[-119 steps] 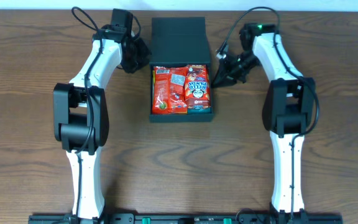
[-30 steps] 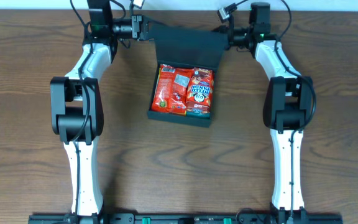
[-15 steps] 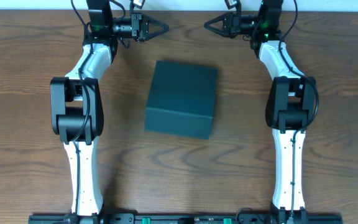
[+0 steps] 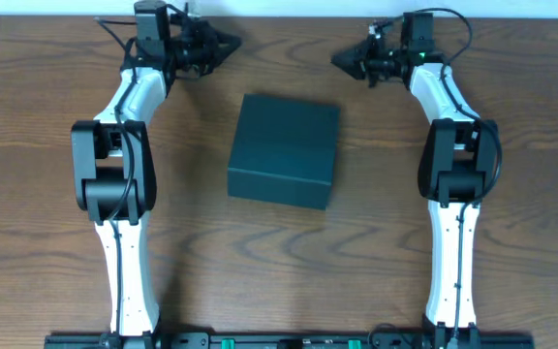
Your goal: Pack container
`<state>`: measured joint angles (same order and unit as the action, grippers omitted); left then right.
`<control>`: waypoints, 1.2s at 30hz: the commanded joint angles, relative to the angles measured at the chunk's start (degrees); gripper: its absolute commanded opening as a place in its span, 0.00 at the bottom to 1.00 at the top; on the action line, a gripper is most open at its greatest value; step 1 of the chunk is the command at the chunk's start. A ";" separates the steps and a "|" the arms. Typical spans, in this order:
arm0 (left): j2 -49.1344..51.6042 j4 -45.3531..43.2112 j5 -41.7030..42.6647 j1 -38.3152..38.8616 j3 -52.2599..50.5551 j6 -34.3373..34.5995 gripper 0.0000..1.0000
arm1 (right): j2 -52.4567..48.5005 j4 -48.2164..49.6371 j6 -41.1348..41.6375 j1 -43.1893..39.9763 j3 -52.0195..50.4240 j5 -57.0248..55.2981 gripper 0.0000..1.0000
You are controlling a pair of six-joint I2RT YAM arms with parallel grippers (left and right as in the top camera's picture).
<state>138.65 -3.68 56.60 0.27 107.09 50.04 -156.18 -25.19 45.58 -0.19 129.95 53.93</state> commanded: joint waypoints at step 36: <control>-33.31 62.75 -29.97 6.75 -9.92 -58.77 0.06 | 25.11 -72.15 -48.22 7.65 14.67 -35.58 0.02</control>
<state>109.51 58.61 31.16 4.71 97.06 -7.60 -134.04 -97.06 -1.56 7.20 147.35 19.16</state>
